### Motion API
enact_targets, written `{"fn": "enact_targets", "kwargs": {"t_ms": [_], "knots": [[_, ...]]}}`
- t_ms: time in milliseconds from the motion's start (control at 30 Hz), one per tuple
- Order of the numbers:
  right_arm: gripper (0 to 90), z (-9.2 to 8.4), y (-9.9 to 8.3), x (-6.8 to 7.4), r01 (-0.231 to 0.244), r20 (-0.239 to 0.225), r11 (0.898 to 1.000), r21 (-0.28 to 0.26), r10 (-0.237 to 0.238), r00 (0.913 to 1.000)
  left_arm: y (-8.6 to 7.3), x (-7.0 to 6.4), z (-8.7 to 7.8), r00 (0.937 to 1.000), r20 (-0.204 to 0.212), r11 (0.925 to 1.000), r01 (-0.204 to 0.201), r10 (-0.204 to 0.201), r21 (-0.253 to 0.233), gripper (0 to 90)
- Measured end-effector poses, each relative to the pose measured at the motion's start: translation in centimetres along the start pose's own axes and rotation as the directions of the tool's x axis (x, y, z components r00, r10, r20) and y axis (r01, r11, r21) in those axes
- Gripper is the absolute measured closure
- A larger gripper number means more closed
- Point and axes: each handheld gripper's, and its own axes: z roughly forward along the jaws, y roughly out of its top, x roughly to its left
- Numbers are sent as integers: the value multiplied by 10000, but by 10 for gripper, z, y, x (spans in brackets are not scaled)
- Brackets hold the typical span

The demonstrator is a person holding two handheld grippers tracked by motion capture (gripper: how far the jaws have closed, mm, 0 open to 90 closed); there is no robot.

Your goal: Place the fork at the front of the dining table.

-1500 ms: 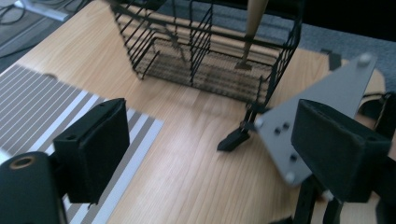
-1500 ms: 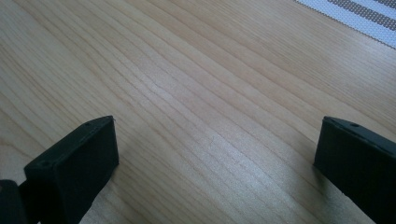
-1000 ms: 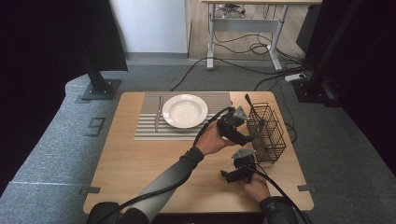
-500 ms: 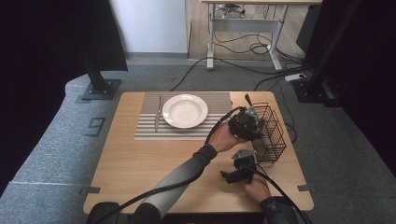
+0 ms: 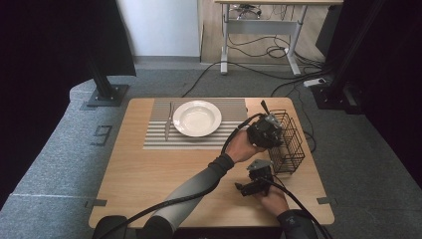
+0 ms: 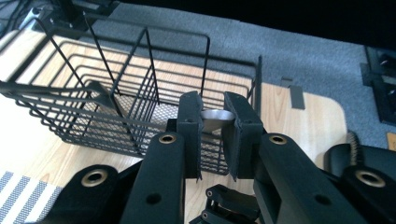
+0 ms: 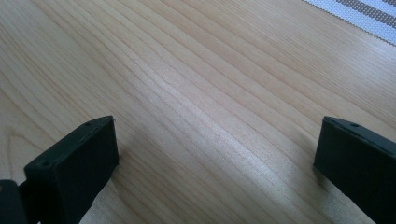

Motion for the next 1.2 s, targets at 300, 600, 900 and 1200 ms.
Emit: {"fn": "enact_targets", "kwargs": {"t_ms": [300,600,900,1200], "knots": [[0,0,0,1,-61,6,10000,3,61,10000,16,2,-39,9994,-230,9983,-258,246,-531,774],[0,0,0,1,-99,6,10000,-2,99,10000,30,3,-82,9971,-655,9946,-454,394,-934,774],[0,0,0,1,-122,10,9999,6,122,9999,18,13,-125,9954,-906,9927,-404,301,-1139,775],[0,1,1,1,-4,-89,10000,16,4,10000,-25,22,-139,9948,-987,9980,-323,268,-537,775]]}}
